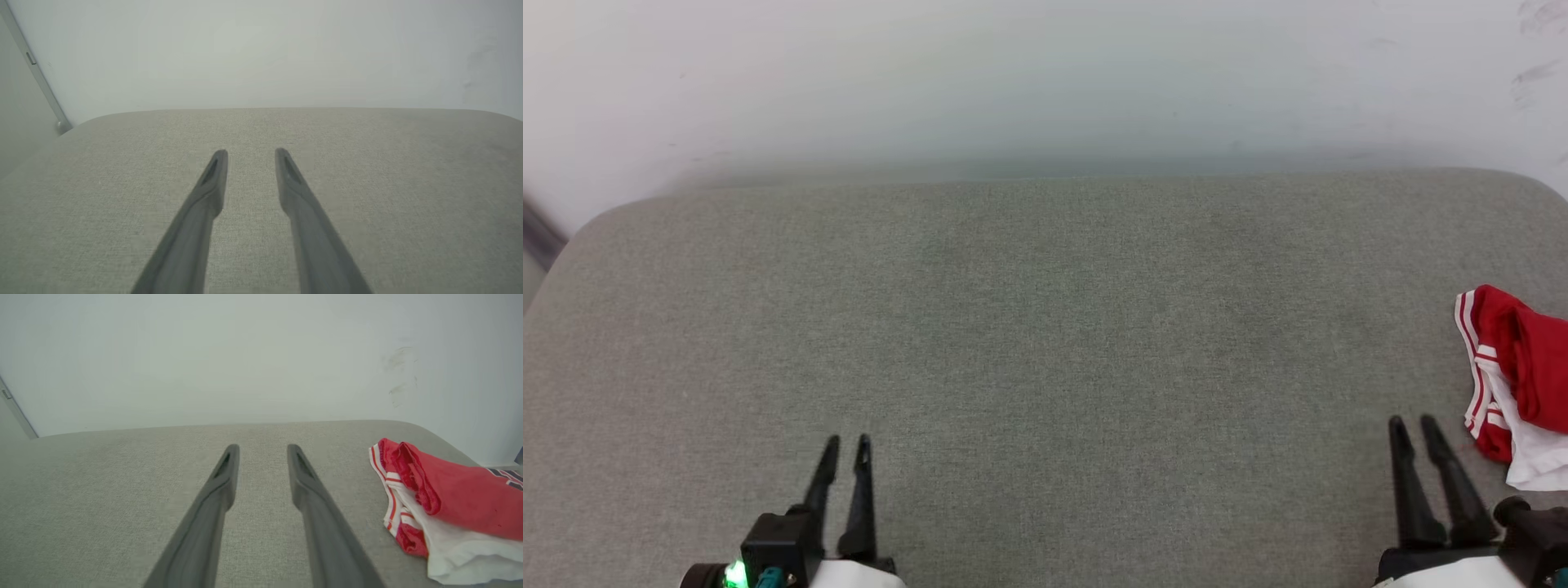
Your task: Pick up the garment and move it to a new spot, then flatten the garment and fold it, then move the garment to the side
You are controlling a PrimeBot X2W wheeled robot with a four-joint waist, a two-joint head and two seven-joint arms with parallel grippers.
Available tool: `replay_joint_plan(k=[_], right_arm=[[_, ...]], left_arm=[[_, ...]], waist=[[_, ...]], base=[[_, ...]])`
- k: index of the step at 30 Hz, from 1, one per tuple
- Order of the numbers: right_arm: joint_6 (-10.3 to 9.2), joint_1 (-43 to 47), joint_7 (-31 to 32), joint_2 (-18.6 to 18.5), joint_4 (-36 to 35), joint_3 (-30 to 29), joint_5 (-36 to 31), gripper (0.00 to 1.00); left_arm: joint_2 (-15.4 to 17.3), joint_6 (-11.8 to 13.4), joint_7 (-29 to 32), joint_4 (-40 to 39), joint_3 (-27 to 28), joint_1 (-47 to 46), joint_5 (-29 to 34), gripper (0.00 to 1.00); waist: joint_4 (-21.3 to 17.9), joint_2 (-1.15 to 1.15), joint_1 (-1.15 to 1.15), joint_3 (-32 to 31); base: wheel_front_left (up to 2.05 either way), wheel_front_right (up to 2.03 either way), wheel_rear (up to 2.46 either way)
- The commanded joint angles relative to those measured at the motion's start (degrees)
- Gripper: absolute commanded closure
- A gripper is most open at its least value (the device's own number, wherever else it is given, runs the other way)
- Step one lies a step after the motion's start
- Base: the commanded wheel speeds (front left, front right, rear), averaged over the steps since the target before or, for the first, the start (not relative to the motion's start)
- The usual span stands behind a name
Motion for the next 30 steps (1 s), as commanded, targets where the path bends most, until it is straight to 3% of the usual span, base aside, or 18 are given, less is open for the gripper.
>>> replay_joint_plan(k=[1, 8, 9, 30], right_arm=[[0.00, 0.01, 0.01, 0.00, 0.25, 0.00, 0.01, 1.00], [0.00, -0.94, 1.53, -0.19, 1.42, 0.24, 7.85, 1.00], [0.00, -1.70, 2.50, -0.34, 2.08, 0.32, 12.53, 1.00], [-0.01, -4.91, 7.01, -0.74, 4.84, 0.43, 33.45, 1.00]], left_arm=[[0.00, 0.00, 0.01, 0.25, -0.01, 0.08, 0.00, 1.00], [0.34, -0.69, 1.45, 1.06, 0.37, -0.55, -8.06, 1.00], [0.57, -1.18, 2.39, 1.65, 0.65, -1.25, -12.87, 1.00], [1.34, -3.46, 6.76, 4.12, 2.12, -4.19, -34.40, 1.00]], waist=[[0.00, 0.00, 0.01, 0.00], [-0.04, 0.00, 0.01, -0.10], [-0.07, 0.00, 0.01, -0.16], [-0.19, 0.00, 0.01, -0.50]], base=[[0.00, 0.00, 0.00], [0.00, 0.00, 0.00], [0.00, 0.00, 0.00], [0.00, 0.00, 0.00]])
